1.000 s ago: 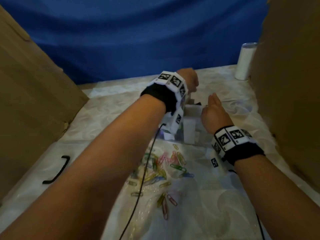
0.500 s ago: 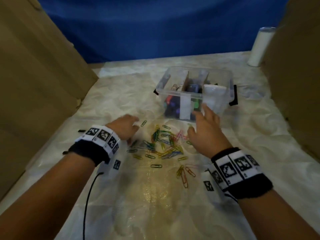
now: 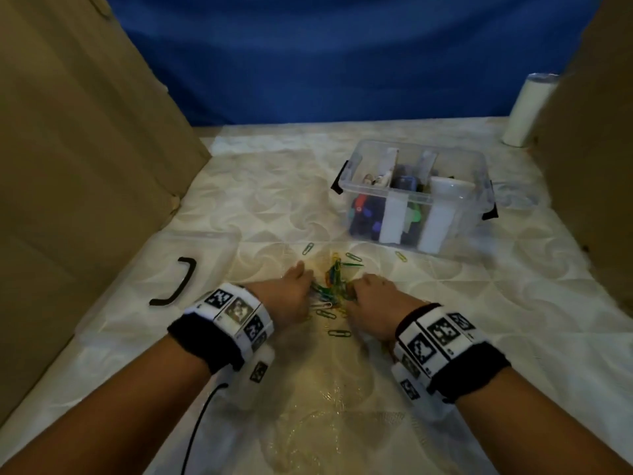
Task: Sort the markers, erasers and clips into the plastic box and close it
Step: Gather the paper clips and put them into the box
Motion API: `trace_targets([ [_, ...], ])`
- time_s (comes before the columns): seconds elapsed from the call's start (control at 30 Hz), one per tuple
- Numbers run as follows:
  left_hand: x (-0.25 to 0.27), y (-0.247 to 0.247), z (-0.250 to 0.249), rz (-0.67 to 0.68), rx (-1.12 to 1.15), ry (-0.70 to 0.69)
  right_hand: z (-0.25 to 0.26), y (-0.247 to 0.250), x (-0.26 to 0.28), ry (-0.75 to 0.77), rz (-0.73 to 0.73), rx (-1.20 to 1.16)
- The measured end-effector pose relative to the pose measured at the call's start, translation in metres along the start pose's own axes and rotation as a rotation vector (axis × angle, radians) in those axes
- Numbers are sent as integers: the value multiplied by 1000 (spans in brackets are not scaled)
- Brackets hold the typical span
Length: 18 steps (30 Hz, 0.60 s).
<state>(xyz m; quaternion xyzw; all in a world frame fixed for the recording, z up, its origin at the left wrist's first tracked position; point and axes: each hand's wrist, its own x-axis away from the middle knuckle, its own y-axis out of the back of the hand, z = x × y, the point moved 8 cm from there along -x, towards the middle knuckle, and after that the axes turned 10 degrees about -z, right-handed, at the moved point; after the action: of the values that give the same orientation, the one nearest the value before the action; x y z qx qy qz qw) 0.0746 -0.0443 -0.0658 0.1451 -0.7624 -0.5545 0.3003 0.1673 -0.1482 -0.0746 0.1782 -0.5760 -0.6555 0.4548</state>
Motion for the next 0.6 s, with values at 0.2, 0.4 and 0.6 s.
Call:
trace_targets([
  [0.2, -54, 45, -2, -101, 10, 44, -34, 47, -27, -154, -191, 3],
  [0.4, -48, 17, -13, -1, -95, -71, -1, 14, -26, 29, -67, 109],
  [0.6, 2, -3, -12, 100, -34, -150, 10, 2, 7, 125, 56, -173],
])
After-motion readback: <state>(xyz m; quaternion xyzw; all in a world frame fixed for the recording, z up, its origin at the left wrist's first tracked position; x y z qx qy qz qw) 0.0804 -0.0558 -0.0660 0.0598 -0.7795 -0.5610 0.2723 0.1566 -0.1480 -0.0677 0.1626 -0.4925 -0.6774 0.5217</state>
